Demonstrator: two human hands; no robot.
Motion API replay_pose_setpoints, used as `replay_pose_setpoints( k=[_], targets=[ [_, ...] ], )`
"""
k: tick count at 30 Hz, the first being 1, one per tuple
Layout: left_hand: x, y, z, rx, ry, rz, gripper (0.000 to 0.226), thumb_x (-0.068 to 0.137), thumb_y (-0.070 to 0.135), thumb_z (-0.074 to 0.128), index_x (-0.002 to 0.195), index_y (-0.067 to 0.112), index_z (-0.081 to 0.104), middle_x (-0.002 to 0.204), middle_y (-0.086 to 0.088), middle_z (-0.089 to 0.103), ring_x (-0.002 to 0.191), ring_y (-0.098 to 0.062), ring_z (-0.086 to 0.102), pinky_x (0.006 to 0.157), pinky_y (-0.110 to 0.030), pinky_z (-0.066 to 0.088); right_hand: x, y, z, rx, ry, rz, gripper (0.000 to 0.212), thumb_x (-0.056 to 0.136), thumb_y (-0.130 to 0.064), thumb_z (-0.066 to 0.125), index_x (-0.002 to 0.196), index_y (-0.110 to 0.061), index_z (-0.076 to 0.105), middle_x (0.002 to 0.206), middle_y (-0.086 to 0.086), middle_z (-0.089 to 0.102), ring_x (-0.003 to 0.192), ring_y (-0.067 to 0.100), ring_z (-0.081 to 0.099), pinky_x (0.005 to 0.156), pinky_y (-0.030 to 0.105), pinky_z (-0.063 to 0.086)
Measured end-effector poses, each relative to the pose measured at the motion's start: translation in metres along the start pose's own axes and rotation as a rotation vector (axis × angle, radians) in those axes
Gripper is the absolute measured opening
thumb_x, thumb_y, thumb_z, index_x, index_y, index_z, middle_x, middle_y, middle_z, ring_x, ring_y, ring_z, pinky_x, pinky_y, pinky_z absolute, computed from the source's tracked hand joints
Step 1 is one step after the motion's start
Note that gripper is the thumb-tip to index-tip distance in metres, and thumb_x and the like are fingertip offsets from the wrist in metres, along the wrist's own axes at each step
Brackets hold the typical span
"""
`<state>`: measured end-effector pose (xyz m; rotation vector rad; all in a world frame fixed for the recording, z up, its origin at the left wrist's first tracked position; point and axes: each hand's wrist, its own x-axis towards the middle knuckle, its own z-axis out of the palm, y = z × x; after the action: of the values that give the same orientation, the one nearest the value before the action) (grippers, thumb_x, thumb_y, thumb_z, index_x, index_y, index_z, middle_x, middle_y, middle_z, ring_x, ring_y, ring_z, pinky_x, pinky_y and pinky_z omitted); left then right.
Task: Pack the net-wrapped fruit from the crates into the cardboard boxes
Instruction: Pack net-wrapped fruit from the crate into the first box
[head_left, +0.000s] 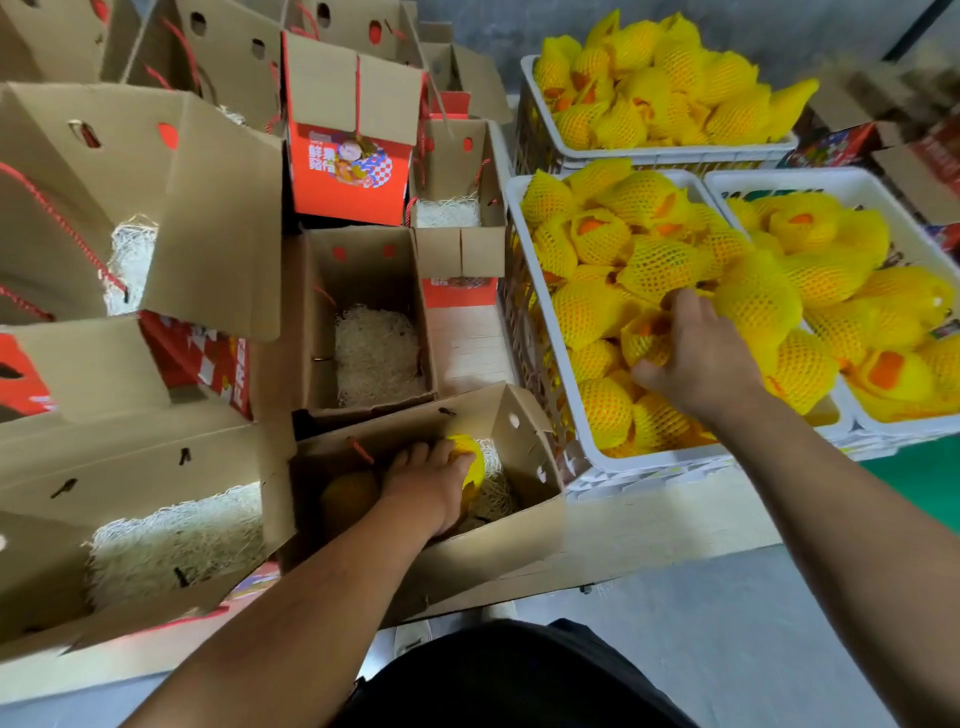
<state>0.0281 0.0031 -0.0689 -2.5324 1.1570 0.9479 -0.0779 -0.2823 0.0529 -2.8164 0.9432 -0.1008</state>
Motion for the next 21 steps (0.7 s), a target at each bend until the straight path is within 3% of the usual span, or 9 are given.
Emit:
replay_pose_setpoints(
  k=[3, 6, 8, 11, 13, 15, 18, 21],
  targets=[
    [-0.002, -0.002, 0.005, -0.040, -0.025, -0.009, 0.076, 0.101, 0.014, 0.041, 0.164, 0.038, 0.006, 0.171, -0.001, 0.001, 0.152, -0.038, 0.013, 0.125, -0.050, 0.012, -0.010, -0.013, -0.011, 0.214, 0.142, -0.048, 0.064, 0.075, -0.032, 0.079, 0.126, -0.008, 0.048, 0.122, 0.019, 0.052, 0.110, 0.043, 0.052, 0.087, 0.053, 0.048],
    [-0.001, -0.004, 0.007, -0.067, -0.031, -0.008, 0.077, 0.101, 0.013, 0.041, 0.163, 0.039, 0.005, 0.171, 0.000, -0.002, 0.152, -0.038, 0.012, 0.126, -0.051, 0.009, -0.026, -0.049, -0.020, 0.467, 0.168, -0.099, 0.064, 0.075, -0.037, 0.079, 0.130, -0.019, 0.051, 0.125, 0.008, 0.054, 0.115, 0.027, 0.054, 0.091, 0.037, 0.047],
    [0.000, -0.005, 0.007, -0.073, -0.030, -0.010, 0.077, 0.100, 0.015, 0.043, 0.163, 0.039, 0.006, 0.170, 0.001, 0.001, 0.152, -0.038, 0.013, 0.126, -0.050, 0.010, -0.042, -0.083, -0.017, 0.649, 0.072, -0.123, 0.058, 0.072, -0.045, 0.075, 0.124, -0.030, 0.053, 0.113, 0.001, 0.061, 0.101, 0.017, 0.061, 0.084, 0.030, 0.048],
    [0.001, -0.008, 0.007, -0.062, -0.036, -0.032, 0.068, 0.101, 0.022, 0.044, 0.162, 0.031, 0.017, 0.168, -0.005, 0.011, 0.150, -0.037, 0.017, 0.125, -0.050, 0.011, -0.066, -0.133, 0.010, 0.797, -0.225, -0.097, 0.048, 0.065, -0.058, 0.069, 0.107, -0.039, 0.054, 0.089, -0.010, 0.063, 0.075, 0.004, 0.061, 0.062, 0.023, 0.047],
    [0.001, -0.010, 0.007, -0.069, -0.070, -0.062, 0.069, 0.103, 0.033, 0.044, 0.164, 0.021, 0.013, 0.169, -0.011, 0.013, 0.153, -0.036, 0.013, 0.126, -0.048, 0.007, -0.075, -0.154, 0.039, 0.729, -0.371, -0.093, 0.047, 0.065, -0.057, 0.071, 0.104, -0.037, 0.057, 0.093, -0.008, 0.065, 0.085, 0.012, 0.065, 0.065, 0.026, 0.047],
    [0.000, -0.011, 0.006, -0.072, -0.085, -0.080, 0.076, 0.103, 0.042, 0.043, 0.165, 0.018, 0.005, 0.169, -0.012, 0.009, 0.155, -0.035, 0.010, 0.126, -0.045, 0.005, -0.075, -0.162, 0.065, 0.521, -0.466, -0.090, 0.057, 0.073, -0.053, 0.074, 0.120, -0.027, 0.055, 0.114, 0.002, 0.060, 0.105, 0.023, 0.062, 0.077, 0.030, 0.048],
    [-0.001, -0.014, 0.008, -0.068, -0.062, -0.057, 0.070, 0.101, 0.027, 0.043, 0.164, 0.021, 0.014, 0.169, -0.007, 0.005, 0.152, -0.035, 0.010, 0.126, -0.048, 0.007, -0.067, -0.161, 0.092, 0.081, -0.508, -0.126, 0.073, 0.080, -0.053, 0.069, 0.137, -0.018, 0.039, 0.134, 0.011, 0.043, 0.117, 0.035, 0.056, 0.089, 0.044, 0.052],
    [-0.002, -0.016, 0.010, -0.109, -0.046, -0.025, 0.073, 0.096, 0.016, 0.045, 0.163, 0.030, 0.016, 0.170, 0.001, 0.001, 0.153, -0.034, 0.007, 0.126, -0.049, 0.009, -0.057, -0.166, 0.110, -0.166, -0.507, -0.163, 0.058, 0.093, -0.034, 0.063, 0.140, -0.015, 0.034, 0.140, 0.016, 0.038, 0.122, 0.041, 0.054, 0.083, 0.051, 0.052]
  ],
)
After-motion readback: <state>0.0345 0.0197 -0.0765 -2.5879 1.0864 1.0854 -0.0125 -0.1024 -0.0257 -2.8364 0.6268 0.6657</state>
